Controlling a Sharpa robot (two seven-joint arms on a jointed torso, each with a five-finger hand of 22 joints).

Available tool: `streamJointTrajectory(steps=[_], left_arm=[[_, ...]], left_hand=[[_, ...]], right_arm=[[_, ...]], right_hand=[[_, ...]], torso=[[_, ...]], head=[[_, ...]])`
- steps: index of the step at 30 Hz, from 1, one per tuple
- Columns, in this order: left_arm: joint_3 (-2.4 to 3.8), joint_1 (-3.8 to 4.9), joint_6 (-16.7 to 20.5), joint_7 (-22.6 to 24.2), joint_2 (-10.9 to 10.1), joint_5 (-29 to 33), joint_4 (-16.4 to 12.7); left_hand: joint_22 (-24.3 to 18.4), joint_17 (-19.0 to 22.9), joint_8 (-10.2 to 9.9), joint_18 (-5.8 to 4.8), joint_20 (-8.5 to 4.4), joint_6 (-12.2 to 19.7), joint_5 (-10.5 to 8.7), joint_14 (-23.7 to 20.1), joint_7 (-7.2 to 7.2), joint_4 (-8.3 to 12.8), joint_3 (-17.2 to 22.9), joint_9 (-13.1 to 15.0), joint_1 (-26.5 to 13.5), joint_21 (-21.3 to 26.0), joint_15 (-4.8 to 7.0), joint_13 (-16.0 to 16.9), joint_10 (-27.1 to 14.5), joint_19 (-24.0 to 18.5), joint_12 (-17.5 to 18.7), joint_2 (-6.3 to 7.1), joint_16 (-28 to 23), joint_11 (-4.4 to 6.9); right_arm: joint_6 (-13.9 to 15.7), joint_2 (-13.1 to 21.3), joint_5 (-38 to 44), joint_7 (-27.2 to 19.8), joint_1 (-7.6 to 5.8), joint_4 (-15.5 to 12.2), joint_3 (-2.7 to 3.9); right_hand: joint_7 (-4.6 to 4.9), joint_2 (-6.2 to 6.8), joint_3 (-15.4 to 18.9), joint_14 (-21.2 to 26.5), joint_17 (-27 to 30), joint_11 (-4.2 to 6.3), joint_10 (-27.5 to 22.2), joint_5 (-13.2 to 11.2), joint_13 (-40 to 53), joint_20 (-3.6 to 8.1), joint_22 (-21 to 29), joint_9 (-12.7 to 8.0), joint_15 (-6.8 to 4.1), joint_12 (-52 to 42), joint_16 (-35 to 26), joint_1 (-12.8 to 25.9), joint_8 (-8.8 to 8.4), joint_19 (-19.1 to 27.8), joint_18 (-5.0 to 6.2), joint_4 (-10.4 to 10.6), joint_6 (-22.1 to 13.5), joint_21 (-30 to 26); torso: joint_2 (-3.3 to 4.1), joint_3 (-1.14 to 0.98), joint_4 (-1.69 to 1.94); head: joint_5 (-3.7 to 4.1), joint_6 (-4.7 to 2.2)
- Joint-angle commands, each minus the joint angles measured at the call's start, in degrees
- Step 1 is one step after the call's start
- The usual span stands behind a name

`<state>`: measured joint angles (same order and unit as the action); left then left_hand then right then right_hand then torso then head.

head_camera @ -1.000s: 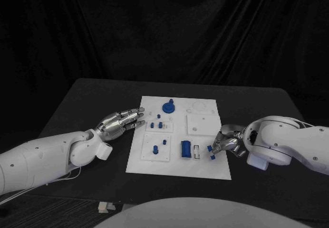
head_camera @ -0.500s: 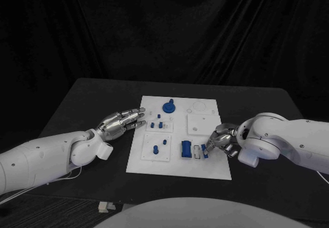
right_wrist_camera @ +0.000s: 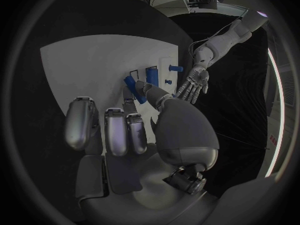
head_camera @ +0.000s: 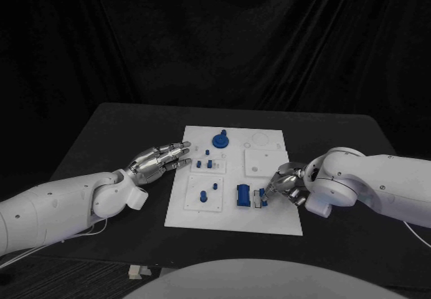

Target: Assemble the parts on the task board

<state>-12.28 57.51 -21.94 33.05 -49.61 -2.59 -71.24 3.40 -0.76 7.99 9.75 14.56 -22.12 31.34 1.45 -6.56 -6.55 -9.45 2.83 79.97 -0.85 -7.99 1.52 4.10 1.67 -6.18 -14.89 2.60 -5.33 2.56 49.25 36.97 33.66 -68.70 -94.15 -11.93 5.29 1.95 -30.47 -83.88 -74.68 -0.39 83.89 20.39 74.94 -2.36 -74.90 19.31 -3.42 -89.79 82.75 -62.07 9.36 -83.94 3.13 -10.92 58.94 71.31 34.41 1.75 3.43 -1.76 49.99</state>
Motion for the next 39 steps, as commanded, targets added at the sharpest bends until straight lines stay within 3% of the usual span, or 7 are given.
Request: streamJointTrajectory(steps=[1, 31, 39], left_arm=[[0.05, -0.07, -1.04, 0.53, 0.15, 0.35, -0.05], [0.05, -0.15, -1.53, 0.01, 0.43, 0.35, 0.37], [0.05, -0.19, -1.69, -0.22, 0.50, 0.35, 0.50]], left_hand=[[0.02, -0.06, 0.23, 0.62, 0.35, 0.17, 0.33, 0.06, -0.47, 0.32, -0.08, 0.03, 0.09, -0.21, -0.19, 0.07, 0.36, 0.01, -0.27, -0.15, 0.17, -0.17], [-0.01, -0.06, 0.20, 0.63, 0.35, 0.29, 0.35, 0.06, -0.50, 0.39, -0.05, 0.02, 0.09, -0.20, -0.17, 0.08, 0.43, 0.01, -0.33, -0.15, 0.18, -0.21], [-0.02, -0.06, 0.16, 0.63, 0.36, 0.40, 0.38, 0.05, -0.50, 0.47, 0.00, 0.00, 0.08, -0.20, -0.17, 0.08, 0.44, 0.01, -0.33, -0.14, 0.18, -0.22]], right_arm=[[0.13, -0.33, -0.62, 1.14, 0.26, 0.37, 0.01], [-2.82, -1.37, 0.49, 1.72, 0.61, 1.17, 0.01], [-2.74, -1.58, 1.16, 1.68, 0.62, 1.23, 0.01]], right_hand=[[-0.06, -0.07, 0.74, -3.23, 0.18, -0.22, 6.11, 0.18, 15.06, -0.38, -9.38, 0.27, 0.01, -0.21, -0.30, 0.68, 0.47, 0.39, 1.13, 0.11, -0.53, -0.81], [-0.22, -0.39, 4.10, -3.12, 0.84, -0.11, 6.11, 0.26, 15.06, -0.33, -9.08, 0.64, -0.08, -0.21, -0.71, 1.69, 1.48, 0.68, 1.30, 1.61, -1.38, -1.79], [-0.42, -0.55, 7.29, -3.17, 0.79, 0.04, 6.11, -1.02, 15.06, -0.25, -9.05, 0.84, -0.18, -0.21, -0.72, 3.47, 2.24, 0.63, 1.29, 3.82, -1.74, -1.92]], torso=[[-0.02, -0.01, -0.06], [0.04, -0.05, -0.20], [0.04, -0.05, -0.24]], head=[[-0.11, 0.01], [-0.54, 0.01], [-0.58, 0.01]])
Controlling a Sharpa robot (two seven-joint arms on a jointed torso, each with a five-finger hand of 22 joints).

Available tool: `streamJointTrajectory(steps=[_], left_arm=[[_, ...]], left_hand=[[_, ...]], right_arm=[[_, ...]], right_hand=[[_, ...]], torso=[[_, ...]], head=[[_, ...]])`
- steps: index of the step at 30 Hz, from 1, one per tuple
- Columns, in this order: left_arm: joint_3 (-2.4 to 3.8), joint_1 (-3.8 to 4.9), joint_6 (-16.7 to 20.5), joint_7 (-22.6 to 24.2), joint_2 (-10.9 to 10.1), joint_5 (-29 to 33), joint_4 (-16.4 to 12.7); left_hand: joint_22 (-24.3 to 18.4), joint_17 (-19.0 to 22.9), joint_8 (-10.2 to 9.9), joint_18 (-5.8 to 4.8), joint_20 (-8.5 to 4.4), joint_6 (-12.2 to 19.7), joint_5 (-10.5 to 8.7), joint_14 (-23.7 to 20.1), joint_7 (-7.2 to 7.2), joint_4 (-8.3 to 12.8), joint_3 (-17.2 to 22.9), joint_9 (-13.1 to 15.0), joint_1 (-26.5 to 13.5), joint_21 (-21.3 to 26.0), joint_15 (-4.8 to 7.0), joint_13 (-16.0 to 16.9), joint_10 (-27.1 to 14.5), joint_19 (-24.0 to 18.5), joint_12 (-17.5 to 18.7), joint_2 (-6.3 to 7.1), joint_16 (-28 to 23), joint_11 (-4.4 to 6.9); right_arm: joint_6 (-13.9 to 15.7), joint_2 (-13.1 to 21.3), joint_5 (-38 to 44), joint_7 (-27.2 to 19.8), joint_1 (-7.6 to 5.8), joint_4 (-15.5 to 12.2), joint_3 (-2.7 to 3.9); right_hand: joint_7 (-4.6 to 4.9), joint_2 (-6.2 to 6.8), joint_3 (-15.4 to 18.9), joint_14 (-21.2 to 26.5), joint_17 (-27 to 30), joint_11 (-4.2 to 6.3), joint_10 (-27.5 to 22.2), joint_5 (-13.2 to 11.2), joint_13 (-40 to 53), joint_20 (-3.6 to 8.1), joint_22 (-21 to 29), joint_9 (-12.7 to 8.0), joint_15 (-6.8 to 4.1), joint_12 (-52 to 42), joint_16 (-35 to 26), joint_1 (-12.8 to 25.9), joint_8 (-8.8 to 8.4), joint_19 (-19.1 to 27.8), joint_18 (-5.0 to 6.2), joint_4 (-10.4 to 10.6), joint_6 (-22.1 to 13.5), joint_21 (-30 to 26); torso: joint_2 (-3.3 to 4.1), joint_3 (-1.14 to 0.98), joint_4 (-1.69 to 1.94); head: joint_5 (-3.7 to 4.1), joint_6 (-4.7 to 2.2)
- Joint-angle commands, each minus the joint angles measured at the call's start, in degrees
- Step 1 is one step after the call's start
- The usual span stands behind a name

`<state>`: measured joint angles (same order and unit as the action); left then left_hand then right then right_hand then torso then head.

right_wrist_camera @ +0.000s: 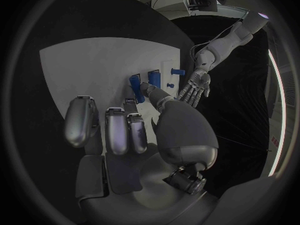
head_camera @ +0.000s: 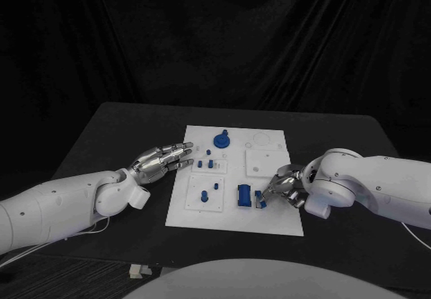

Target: Assemble the parts on the task board

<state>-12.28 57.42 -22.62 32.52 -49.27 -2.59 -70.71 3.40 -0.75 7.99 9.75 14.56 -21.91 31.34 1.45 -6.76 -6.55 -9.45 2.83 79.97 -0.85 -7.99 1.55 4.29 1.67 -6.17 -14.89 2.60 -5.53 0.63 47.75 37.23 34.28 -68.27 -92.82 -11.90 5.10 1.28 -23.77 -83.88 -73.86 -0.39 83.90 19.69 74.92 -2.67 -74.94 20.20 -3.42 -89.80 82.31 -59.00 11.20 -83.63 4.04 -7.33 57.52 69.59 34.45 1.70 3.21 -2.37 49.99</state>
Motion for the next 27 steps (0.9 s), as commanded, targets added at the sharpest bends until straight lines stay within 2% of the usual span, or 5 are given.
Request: streamJointTrajectory(steps=[1, 8, 23, 27], left_arm=[[0.05, -0.11, -1.04, 0.30, 0.20, 0.35, 0.01], [0.05, -0.21, -1.22, 0.26, 0.32, 0.35, 0.17], [0.05, -0.49, -1.32, 0.24, 0.25, 0.35, 0.27], [0.05, -0.56, -1.35, 0.25, 0.23, 0.35, 0.28]], left_hand=[[-0.02, -0.07, 0.16, 0.63, 0.36, 0.19, 0.38, 0.05, -0.29, 0.48, 0.00, 0.00, 0.08, -0.20, -0.17, 0.05, 0.25, 0.01, -0.34, -0.14, 0.18, -0.02], [-0.02, -0.07, 0.16, 0.63, 0.36, 0.19, 0.38, 0.05, -0.29, 0.48, 0.00, 0.00, 0.08, -0.20, -0.17, 0.05, 0.25, 0.01, -0.34, -0.14, 0.18, -0.02], [0.00, -0.07, 0.13, 0.63, 0.37, 0.29, 0.40, 0.05, -0.28, 0.53, 0.04, -0.01, 0.07, -0.21, -0.18, 0.04, 0.22, 0.02, -0.31, -0.17, 0.18, -0.01], [-0.01, -0.07, 0.12, 0.63, 0.39, 0.32, 0.44, 0.05, -0.27, 0.59, 0.09, -0.01, 0.08, -0.21, -0.19, 0.04, 0.23, 0.03, -0.33, -0.19, 0.18, 0.00]], right_arm=[[-0.79, -0.11, 0.93, 1.06, 0.20, -0.09, -0.02], [-0.78, -0.31, 1.32, 1.00, 0.22, 0.04, -0.02], [-1.15, -0.39, 2.55, 0.92, 0.32, 0.02, -0.02], [-1.03, 0.01, 2.85, 0.74, 0.34, -0.37, -0.02]], right_hand=[[-0.26, 0.07, 0.80, -3.18, -0.06, 0.06, 6.10, -0.46, 15.08, 0.06, -9.01, -0.01, -0.20, -0.20, -0.26, 0.47, 0.49, 0.33, 0.39, 0.40, -0.30, -0.22], [-0.41, 0.23, 4.29, -3.22, -0.14, 0.20, 6.10, -2.51, 15.08, 0.19, -8.98, 0.22, -0.32, -0.20, -0.24, 2.10, 1.31, 0.32, 0.41, 2.77, -0.47, -0.48], [-0.40, 0.38, 8.27, -3.23, -0.12, 0.18, 6.10, -7.28, 15.08, 0.21, -8.99, 0.20, -0.31, -0.20, -0.27, 3.22, 1.96, 0.27, 0.41, 5.40, -1.05, -0.70], [-0.46, 0.90, 11.04, -3.24, -0.17, 0.22, 6.10, -11.53, 15.08, 0.20, -8.99, 0.17, -0.33, -0.20, -0.26, 4.88, 2.32, 0.27, 0.44, 7.48, -1.31, -0.87]], torso=[[0.00, 0.00, -0.02], [0.01, -0.01, -0.04], [0.03, -0.02, -0.09], [0.03, -0.02, -0.10]], head=[[0.03, 0.01], [-0.01, 0.01], [-0.25, 0.01], [-0.35, 0.01]])
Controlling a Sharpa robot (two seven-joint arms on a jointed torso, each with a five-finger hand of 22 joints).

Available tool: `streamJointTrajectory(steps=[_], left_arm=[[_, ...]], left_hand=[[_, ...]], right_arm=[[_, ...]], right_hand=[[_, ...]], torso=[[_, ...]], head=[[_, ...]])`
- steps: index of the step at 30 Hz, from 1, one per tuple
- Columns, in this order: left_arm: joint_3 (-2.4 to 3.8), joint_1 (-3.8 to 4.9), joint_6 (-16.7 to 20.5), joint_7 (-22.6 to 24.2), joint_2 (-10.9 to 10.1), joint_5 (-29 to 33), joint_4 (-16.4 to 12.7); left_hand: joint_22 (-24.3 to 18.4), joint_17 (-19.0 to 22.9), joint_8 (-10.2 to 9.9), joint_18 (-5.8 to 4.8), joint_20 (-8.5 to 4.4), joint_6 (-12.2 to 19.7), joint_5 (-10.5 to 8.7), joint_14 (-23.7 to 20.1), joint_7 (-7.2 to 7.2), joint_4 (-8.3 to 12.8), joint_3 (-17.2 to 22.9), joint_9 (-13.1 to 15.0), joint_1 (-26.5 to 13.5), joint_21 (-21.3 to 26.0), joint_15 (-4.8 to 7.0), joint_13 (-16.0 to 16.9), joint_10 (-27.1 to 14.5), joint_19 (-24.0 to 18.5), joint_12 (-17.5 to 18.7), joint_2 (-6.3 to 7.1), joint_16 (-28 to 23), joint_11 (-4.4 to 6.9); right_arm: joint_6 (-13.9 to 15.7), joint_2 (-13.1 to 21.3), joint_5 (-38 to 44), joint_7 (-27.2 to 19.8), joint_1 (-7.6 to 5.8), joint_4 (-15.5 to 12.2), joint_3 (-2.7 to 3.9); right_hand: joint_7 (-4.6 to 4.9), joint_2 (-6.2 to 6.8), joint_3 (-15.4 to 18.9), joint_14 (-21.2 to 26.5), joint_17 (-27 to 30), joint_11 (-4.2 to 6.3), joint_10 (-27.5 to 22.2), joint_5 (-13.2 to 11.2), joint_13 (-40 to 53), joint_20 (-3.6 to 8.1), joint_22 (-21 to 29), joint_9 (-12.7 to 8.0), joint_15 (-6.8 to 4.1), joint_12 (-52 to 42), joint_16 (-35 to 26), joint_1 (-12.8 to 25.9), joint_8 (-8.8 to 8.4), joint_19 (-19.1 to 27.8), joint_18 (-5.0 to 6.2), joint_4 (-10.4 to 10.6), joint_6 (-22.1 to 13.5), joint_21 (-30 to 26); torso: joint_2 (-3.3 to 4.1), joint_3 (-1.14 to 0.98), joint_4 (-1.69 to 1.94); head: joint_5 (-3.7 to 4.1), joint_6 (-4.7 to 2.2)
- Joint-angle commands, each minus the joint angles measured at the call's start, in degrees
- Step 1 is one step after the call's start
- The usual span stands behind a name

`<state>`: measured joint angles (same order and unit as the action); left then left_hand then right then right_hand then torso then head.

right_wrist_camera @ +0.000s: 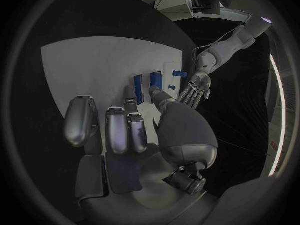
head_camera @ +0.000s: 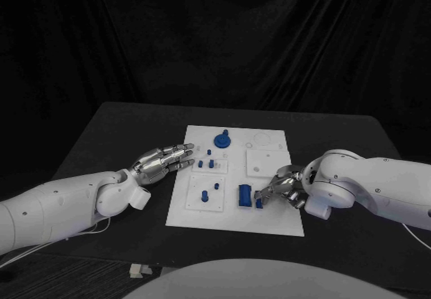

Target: Assemble the parts on the task board

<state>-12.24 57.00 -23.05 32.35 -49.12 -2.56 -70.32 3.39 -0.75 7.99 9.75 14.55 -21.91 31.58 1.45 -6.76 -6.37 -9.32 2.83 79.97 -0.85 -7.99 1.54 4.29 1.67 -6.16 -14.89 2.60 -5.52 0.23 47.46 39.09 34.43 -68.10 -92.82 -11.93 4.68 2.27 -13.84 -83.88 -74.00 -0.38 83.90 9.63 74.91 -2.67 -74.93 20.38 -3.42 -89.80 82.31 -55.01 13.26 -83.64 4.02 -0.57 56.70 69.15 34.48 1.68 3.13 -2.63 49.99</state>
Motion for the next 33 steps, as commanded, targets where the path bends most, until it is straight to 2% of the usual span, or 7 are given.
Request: streamJointTrajectory(steps=[1, 10, 13, 17, 22, 28, 33], left_arm=[[0.02, -0.16, -0.92, 0.43, 0.06, 0.32, -0.11], [0.02, -0.23, -0.70, 0.83, -0.34, 0.32, -0.31], [0.02, -0.24, -0.23, 1.41, -0.58, 0.32, -0.69], [0.02, -0.24, 1.70, 3.50, -1.00, 0.31, -1.64], [0.02, -0.25, 3.21, 5.48, -1.26, 0.31, -2.15], [0.02, -0.25, 5.46, 9.10, -1.51, -0.68, -2.91], [0.02, -0.24, 10.18, 14.49, -2.21, -5.48, -4.22]], left_hand=[[0.00, -0.07, 0.12, 0.63, 0.39, 0.32, 0.20, 0.05, -0.27, 0.40, -0.04, -0.01, 0.07, -0.21, -0.19, 0.05, 0.24, 0.03, -0.34, -0.19, 0.18, -0.01], [0.13, -0.09, 0.19, 0.64, 0.41, 0.17, 0.25, 0.08, -0.26, 0.48, 0.00, 0.01, 0.09, -0.25, -0.21, 0.07, 0.30, 0.10, -0.43, -0.19, 0.25, 0.00], [0.12, -0.09, 0.24, 0.64, 0.45, 0.06, 0.34, 0.08, -0.30, 0.59, 0.04, 0.04, 0.12, -0.26, -0.23, 0.08, 0.34, 0.11, -0.48, -0.14, 0.25, -0.06], [-0.31, 0.06, 0.46, 0.67, 0.12, -0.30, 0.30, -0.31, -0.75, 1.15, 0.13, 0.09, 0.17, -0.11, 1.07, 0.08, 0.43, -0.13, -0.58, 0.24, -0.23, -0.66], [-0.29, 0.09, 0.72, 0.70, -0.21, -0.86, 0.14, -0.44, -0.79, 1.21, 0.05, 0.16, 0.01, -0.11, 1.59, 0.09, 0.50, -0.12, -0.69, 0.43, -0.35, -0.66], [-0.24, 0.07, 1.39, 0.73, -0.85, -2.25, -0.77, -0.47, -0.65, -0.01, -0.84, 0.29, -0.73, -0.16, 2.11, 0.29, 1.48, -0.04, -2.02, 0.96, -0.26, -0.52], [-0.74, 0.17, 1.50, 0.68, -2.58, -2.20, -6.44, -0.73, 0.51, -5.63, -3.15, 0.18, 0.29, -0.02, 3.65, 0.24, 1.14, -0.28, -2.80, 2.40, -0.51, 0.85]], right_arm=[[-0.46, 0.45, 1.04, 0.50, 0.16, -0.52, 0.01], [3.02, 4.00, 1.06, -0.76, -0.92, -3.57, 0.02], [5.23, 5.76, -0.06, -2.22, -2.23, -4.94, 0.02], [9.87, 7.73, -3.40, -7.08, -3.97, -6.28, 0.02], [14.82, 8.83, -7.84, -14.87, -4.88, -6.43, 0.02], [15.51, 9.05, -13.33, -24.38, -4.82, -6.08, 0.01], [19.64, 9.13, -17.34, -33.90, -3.86, -6.01, 0.01]], right_hand=[[-0.09, 0.13, 2.32, -3.25, -0.05, 0.26, 6.10, -2.69, 15.09, 0.22, -9.00, -0.01, -0.36, -0.20, -0.25, 1.63, 0.41, 0.26, 0.46, 1.63, -0.59, -0.48], [-0.36, 0.23, 11.26, -3.37, -0.54, 0.46, 6.10, -6.05, 15.09, 0.40, -9.05, 0.11, -0.54, -0.20, 0.02, 6.47, 1.66, 0.12, 0.48, 9.77, -0.69, -0.63], [-0.68, -2.29, 16.33, -3.47, -0.96, 0.77, 6.10, -2.87, 15.09, 0.60, -9.16, 0.22, -0.77, -0.20, 0.28, 12.54, 2.51, -0.03, 0.43, 17.26, 0.31, -0.35], [-1.12, -5.94, 20.56, -2.89, 1.67, 1.07, 6.10, -4.36, 15.09, 0.86, -8.41, 0.14, -0.92, -0.20, -1.19, 16.58, 3.14, 0.90, 0.99, 17.46, 1.53, -2.99], [-1.58, -7.45, 23.37, -3.00, 1.47, 1.53, 6.10, -5.56, 15.09, 1.07, -8.46, 0.23, -1.37, -0.20, -1.23, 16.76, 3.94, 0.86, 0.91, 17.35, 3.19, -2.80], [-1.11, -9.50, 26.62, -2.61, 2.94, 1.16, 6.10, -6.80, 15.09, 1.00, -8.50, -0.69, -1.12, -0.20, -2.11, 16.91, 2.68, 1.15, 0.85, 17.31, 1.43, -2.98], [-0.26, -11.56, 31.17, 4.20, 23.81, 0.33, -3.20, -6.55, 2.83, -0.07, -1.95, -2.29, 0.01, 10.67, -17.42, 13.67, 1.78, 9.84, 4.34, 17.29, 0.72, -23.35]], torso=[[-0.01, -0.01, -0.01], [0.02, -0.03, 0.00], [0.01, -0.04, -0.05], [-0.02, -0.05, -0.11], [-0.05, -0.05, -0.08], [-0.04, -0.04, -0.06], [-0.12, -0.04, -0.06]], head=[[-0.11, 0.01], [-0.15, 0.01], [-0.17, 0.01], [-0.17, 0.01], [0.16, 0.01], [0.23, 0.01], [0.18, 0.01]])
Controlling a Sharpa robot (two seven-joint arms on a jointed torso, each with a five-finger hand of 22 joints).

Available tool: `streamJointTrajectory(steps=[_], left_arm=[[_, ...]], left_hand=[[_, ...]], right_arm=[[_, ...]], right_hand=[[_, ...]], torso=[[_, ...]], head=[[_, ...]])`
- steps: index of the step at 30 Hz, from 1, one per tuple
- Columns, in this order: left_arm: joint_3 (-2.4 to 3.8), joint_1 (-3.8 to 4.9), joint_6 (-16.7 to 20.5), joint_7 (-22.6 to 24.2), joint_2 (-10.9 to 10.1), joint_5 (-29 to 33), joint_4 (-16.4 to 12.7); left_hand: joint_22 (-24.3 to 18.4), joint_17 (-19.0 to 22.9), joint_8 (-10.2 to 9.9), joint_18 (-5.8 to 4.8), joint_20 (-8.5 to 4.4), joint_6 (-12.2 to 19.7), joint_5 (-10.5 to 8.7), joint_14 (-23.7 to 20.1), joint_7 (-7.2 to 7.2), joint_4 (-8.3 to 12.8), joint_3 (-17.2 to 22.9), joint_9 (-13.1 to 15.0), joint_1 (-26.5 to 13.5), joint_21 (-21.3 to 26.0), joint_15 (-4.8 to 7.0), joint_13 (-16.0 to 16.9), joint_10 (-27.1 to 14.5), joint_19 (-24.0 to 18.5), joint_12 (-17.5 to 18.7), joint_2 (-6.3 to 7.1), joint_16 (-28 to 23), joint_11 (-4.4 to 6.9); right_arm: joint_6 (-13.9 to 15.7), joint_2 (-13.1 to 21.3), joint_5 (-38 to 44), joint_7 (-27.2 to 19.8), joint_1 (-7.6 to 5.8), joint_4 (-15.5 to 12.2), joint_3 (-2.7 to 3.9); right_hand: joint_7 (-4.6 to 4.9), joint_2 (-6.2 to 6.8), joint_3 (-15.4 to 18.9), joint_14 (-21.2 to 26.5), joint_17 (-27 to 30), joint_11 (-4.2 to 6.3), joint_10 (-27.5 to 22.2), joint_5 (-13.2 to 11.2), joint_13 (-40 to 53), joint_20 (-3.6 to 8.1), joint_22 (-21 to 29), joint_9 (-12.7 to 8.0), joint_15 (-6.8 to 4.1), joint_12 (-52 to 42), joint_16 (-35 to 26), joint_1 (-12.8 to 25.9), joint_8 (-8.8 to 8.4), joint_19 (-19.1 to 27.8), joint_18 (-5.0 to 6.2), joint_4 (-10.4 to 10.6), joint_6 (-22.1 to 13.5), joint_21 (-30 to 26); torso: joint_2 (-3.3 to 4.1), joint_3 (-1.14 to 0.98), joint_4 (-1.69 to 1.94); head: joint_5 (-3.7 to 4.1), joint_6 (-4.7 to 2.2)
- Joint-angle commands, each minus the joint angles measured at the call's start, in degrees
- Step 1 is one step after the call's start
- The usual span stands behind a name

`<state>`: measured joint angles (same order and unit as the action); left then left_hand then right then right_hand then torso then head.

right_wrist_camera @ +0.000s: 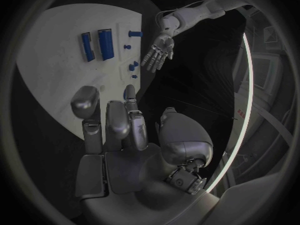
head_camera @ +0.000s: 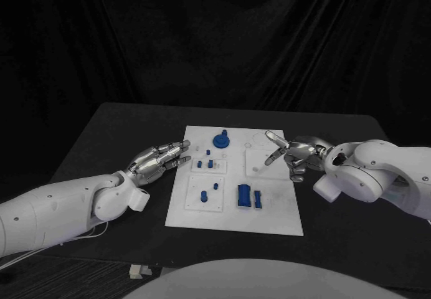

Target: Assemble the parts on the task board

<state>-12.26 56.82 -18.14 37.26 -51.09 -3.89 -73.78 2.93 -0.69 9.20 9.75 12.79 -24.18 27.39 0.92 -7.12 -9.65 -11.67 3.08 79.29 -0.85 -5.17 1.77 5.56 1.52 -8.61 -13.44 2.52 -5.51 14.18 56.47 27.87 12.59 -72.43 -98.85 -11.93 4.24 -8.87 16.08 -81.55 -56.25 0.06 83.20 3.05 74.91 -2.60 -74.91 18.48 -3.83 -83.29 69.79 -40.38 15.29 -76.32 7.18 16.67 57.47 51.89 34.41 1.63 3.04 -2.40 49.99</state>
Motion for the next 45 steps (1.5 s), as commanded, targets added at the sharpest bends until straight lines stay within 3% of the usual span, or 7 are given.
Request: streamJointTrajectory(steps=[1, 10, 14, 23, 34, 37, 45], left_arm=[[0.04, -0.06, 6.29, 10.51, -0.43, -4.73, -1.17], [0.08, 0.00, 14.84, 16.50, -2.02, -7.03, -5.25], [0.08, 0.02, 16.51, 17.87, -1.80, -7.20, -5.68], [0.08, 0.02, 19.96, 19.39, -1.29, -10.67, -6.14], [0.08, 0.02, 20.09, 19.07, -0.68, -11.80, -5.68], [0.17, 0.04, 19.75, 1.30, -0.76, -10.27, -5.85], [2.01, 0.54, 26.22, -0.03, 0.33, -8.12, -7.42]], left_hand=[[-0.47, 0.17, 0.35, 0.67, -1.20, -0.01, -3.17, -0.32, 1.15, -3.76, -1.20, -0.08, 1.71, 0.04, 1.20, 0.00, -0.26, -0.25, -0.49, 1.31, -0.66, 1.22], [-2.48, 0.69, -3.14, 0.61, -5.71, 5.46, -10.30, -0.92, 6.25, -7.07, -4.26, -0.81, 1.26, 0.70, 6.09, -0.48, -3.26, -1.37, 1.92, 3.39, -2.52, 6.64], [-2.70, 0.69, -5.31, 0.59, -6.89, 7.84, -10.64, -0.92, 8.76, -7.06, -4.56, -1.10, 1.12, 0.77, 6.77, -0.68, -4.33, -1.45, 3.16, 3.54, -2.52, 9.41], [-2.93, 0.69, -7.56, 0.44, -8.07, 9.99, -13.32, -0.92, 12.78, -7.10, -4.93, -1.39, -0.04, 0.85, 7.98, -1.08, -5.40, -1.52, 5.21, 4.79, -2.52, 13.86], [-2.93, 0.69, -7.64, 0.42, -8.16, 10.76, -13.78, -0.92, 13.00, -7.09, -4.48, -1.47, -1.08, 0.85, 7.60, -1.20, -5.55, -1.52, 5.86, 4.73, -2.52, 13.96], [-2.93, 0.69, -9.20, -2.93, -12.79, 15.34, -18.53, -0.92, 7.12, -1.28, 1.02, -3.08, -28.07, 0.85, 5.17, -1.77, -5.56, -1.52, 8.61, 7.79, -2.52, 11.28], [-2.93, 0.69, -9.20, -4.26, -12.79, 17.78, -20.86, -0.92, 7.12, 1.57, 3.87, -3.08, -41.58, 0.85, 5.17, -1.77, -5.56, -1.52, 8.61, 9.24, -2.52, 9.81]], right_arm=[[6.98, 0.13, -7.18, -14.33, 0.69, 0.07, 0.01], [9.11, 0.62, -17.43, -33.64, 2.51, 0.78, 0.00], [4.92, 0.52, -18.66, -37.89, 3.74, 1.57, 0.00], [5.80, -0.23, -18.24, -47.63, 6.90, 3.67, 0.00], [5.35, -1.15, -17.33, -49.70, 8.68, 5.30, 0.00], [6.57, -1.29, -17.78, -46.98, 8.53, 5.22, 0.22], [13.05, -4.20, -20.57, -45.71, 9.57, 6.24, 3.46]], right_hand=[[0.35, -0.77, 1.86, 4.81, 14.50, -0.39, -7.39, 0.20, -3.68, -0.55, 1.33, -0.64, 0.43, 10.61, -11.99, -1.70, -0.27, 6.10, 2.40, 0.15, 0.01, -14.85], [3.59, 8.51, -4.61, 41.08, 46.80, -12.09, -47.50, 1.89, -54.49, -11.72, 34.08, -6.89, 14.67, 68.12, -61.33, -9.90, -6.66, 37.34, -1.06, 0.27, -10.07, -48.45], [-2.91, 13.46, -7.82, 71.09, 53.72, -7.14, -66.86, 1.88, -61.88, -10.05, 67.40, -10.19, 9.62, 75.82, -66.73, -9.95, -11.05, 73.53, -3.72, 0.17, -20.93, -50.91], [-13.01, 14.09, -8.33, 81.43, 56.16, 4.76, -80.28, 3.06, -70.43, -5.07, 74.91, -15.80, 4.81, 79.36, -69.69, -15.30, -13.23, 76.32, 0.08, 0.43, -40.53, -51.89], [-12.31, 14.08, -7.82, 81.55, 56.25, 5.53, -81.63, 2.80, -72.23, -3.09, 74.91, -16.49, 3.64, 78.74, -69.79, -16.25, -13.22, 76.32, 2.51, 0.47, -41.01, -51.89], [-4.24, 8.87, -16.08, 81.55, 56.25, -0.06, -83.20, -3.05, -74.91, 2.60, 74.91, -18.48, 3.83, 83.29, -69.79, 14.81, -15.29, 76.32, -2.91, -9.25, -50.25, -51.89], [-4.24, 8.87, -16.08, 81.55, 56.25, -0.06, -83.20, -3.05, -74.91, 2.60, 74.91, -18.48, 3.83, 83.29, -69.79, 34.17, -15.29, 76.32, -7.18, -16.67, -57.47, -51.89]], torso=[[-0.06, 0.00, -0.02], [0.09, 0.00, 0.02], [0.00, -0.04, -0.01], [-0.06, -0.11, -0.04], [-0.01, -0.05, 0.05], [-0.05, -0.11, -0.05], [-0.73, -0.43, -0.68]], head=[[-0.11, 0.01], [0.37, 0.01], [0.39, 0.01], [0.05, 0.01], [0.25, 0.01], [0.19, -0.26], [0.66, -3.50]])
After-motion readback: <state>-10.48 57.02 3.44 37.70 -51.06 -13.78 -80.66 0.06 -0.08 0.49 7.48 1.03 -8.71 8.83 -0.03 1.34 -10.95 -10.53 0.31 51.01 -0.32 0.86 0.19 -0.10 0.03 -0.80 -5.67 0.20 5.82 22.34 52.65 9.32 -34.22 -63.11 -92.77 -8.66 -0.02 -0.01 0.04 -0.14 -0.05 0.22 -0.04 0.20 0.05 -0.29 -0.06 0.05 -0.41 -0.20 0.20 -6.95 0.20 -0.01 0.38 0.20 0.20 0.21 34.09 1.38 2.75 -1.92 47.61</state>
